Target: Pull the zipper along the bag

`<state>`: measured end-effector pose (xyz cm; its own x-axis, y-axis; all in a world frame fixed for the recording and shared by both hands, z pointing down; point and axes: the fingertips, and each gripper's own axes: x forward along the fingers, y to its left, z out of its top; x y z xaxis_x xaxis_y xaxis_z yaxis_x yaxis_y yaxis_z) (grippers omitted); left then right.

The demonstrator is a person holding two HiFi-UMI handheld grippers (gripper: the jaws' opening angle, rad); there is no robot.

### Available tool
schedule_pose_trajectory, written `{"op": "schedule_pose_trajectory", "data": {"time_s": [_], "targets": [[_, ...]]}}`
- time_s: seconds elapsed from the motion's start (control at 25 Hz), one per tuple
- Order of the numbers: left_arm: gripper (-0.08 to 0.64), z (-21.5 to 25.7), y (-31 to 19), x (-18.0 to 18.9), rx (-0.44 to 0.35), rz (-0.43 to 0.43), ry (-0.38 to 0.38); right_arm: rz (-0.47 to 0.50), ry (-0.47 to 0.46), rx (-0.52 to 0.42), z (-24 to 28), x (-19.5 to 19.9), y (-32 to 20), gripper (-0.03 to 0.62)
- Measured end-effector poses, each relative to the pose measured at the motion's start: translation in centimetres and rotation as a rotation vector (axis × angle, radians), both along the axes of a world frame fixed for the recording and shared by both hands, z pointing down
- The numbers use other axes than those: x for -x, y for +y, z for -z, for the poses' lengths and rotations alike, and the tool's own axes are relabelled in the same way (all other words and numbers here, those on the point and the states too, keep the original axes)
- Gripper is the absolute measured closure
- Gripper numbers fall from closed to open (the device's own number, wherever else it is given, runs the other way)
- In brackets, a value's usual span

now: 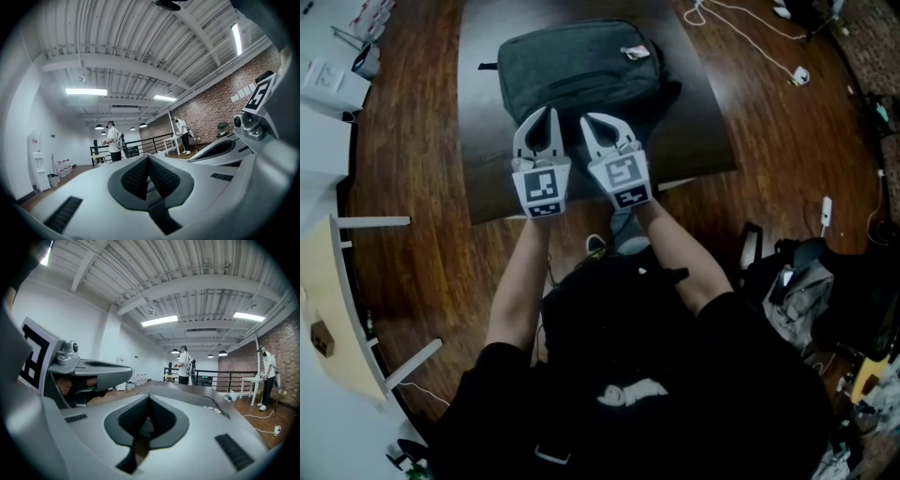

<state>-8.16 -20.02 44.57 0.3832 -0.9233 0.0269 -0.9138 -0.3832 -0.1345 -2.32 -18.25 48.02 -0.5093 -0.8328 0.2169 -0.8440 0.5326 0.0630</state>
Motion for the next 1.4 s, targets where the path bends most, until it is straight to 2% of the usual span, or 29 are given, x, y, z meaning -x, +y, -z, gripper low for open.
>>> {"op": "schedule_pose_trajectory", "data": {"time_s": [0.32,0.76,0.92,1.08,1.4], "targets": [[0.561,1.7,3.5,-1.8,-0.032,-0.010,0.006,-0.018,-0.018,-0.017,1.2,-1.5,3.1,0.575],[0.561,4.3,7.7,-5.6,-0.069,0.004,0.010,-0.001,-0.097,-0.047,3.9,-4.5,7.1,0.574],[0.561,4.6,8.2,-5.5,-0.071,0.032,0.016,0.019,-0.123,-0.047,4.3,-4.6,7.7,0.575],[0.561,5.0,8.5,-4.8,-0.079,0.049,0.021,-0.004,-0.137,-0.034,4.0,-4.7,7.7,0.575],[0.561,5.6,8.4,-5.0,-0.092,0.039,0.026,-0.032,-0.157,-0.048,5.1,-5.2,7.7,0.577]]}}
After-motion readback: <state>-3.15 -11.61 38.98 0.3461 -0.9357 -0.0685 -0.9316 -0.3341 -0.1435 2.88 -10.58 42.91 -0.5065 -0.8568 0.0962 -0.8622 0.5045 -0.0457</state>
